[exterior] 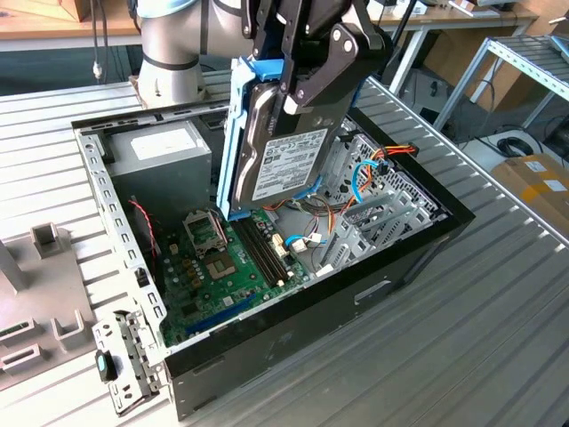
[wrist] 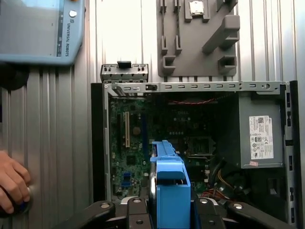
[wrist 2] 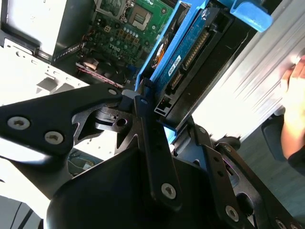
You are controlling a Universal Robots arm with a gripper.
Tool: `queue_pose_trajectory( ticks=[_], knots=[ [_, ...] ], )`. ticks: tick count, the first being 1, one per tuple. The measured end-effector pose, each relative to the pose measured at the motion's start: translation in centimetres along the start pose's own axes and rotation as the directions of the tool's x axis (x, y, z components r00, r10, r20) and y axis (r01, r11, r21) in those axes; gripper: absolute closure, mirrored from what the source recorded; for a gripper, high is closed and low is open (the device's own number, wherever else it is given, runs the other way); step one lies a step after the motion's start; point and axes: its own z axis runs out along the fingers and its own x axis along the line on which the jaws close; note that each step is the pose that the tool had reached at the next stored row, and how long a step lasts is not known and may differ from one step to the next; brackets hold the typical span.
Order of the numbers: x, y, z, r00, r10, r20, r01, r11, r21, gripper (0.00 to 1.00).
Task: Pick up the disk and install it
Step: 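Pick up the disk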
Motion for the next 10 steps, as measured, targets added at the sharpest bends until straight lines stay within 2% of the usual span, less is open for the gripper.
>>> queue_pose_trajectory(
  ticks=[10],
  knots=[
    [0.55,-0.56,0.0,1.0,0.0,0.0,0.0,1.0,0.0,0.63]
  ],
)
